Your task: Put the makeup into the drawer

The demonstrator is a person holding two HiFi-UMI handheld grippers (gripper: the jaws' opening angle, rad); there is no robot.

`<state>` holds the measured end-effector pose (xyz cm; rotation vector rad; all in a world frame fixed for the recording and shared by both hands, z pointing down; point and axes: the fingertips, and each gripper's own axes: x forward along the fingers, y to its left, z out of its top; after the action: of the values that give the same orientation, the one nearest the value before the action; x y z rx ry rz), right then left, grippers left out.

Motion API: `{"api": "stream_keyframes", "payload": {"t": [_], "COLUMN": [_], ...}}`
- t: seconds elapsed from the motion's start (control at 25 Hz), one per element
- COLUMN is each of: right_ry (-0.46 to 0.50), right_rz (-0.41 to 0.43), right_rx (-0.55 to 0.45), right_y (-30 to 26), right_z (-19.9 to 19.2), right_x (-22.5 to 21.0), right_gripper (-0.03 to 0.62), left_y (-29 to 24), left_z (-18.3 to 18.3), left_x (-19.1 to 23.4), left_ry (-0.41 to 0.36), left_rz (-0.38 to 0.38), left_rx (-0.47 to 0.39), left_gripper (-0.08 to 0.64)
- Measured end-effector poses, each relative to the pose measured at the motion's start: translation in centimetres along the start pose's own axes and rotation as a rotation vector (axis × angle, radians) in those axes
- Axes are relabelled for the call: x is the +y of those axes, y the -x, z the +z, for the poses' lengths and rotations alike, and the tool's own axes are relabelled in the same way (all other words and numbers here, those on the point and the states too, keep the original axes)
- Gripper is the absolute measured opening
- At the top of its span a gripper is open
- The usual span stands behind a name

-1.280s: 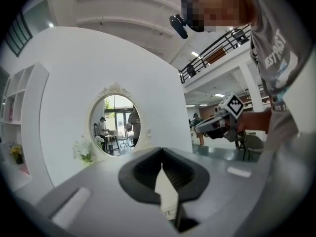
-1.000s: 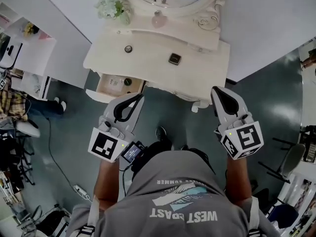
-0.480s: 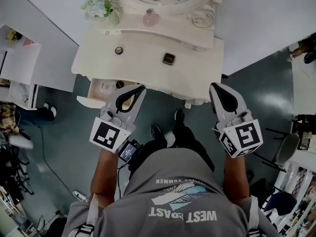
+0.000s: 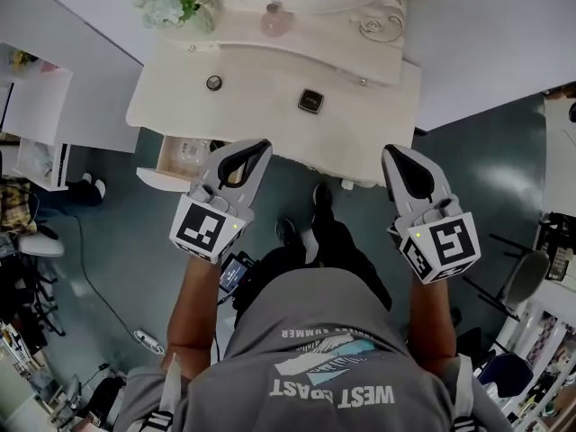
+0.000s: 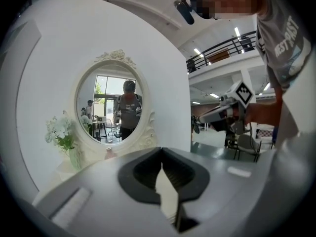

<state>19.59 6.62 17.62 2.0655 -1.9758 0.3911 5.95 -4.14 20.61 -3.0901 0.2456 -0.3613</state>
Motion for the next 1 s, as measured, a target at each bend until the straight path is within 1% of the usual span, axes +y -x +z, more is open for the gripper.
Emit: {"api": "stream_keyframes", "payload": {"t": [0.32,0.4,0.52,1.0], "right_ry": [-0.037,-0.043,-0.055,-0.113], "right_rz": [0.029,0.035,0.042,0.06], "right_rx": [0.034,0.047,0.066,0.135], "right_y": [-3.1,-3.8,-4.8,-9.1], "right_z": [-2.0,-2.6,-3.5,-7.7], "right_x": [-4.1,-5.1,-6.2,-9.6], "right_gripper": [0.002,0.002,0.002,0.002], "left_y": [-5.7,-7.2,-9.1,-16.4], "left_z": [-3.0,-3.9,-5.4,-13.1], "left_x": [1.4,1.7,2.3,3.8], "left_ry": [0.03,0.04,0.057,0.1], "left_rz": [0.013,0.014,0.019,0.018], "left_rx": [0.079,0.097,0.128,0.265], "left_gripper": [0.004,0.035,0.043,0.138]}}
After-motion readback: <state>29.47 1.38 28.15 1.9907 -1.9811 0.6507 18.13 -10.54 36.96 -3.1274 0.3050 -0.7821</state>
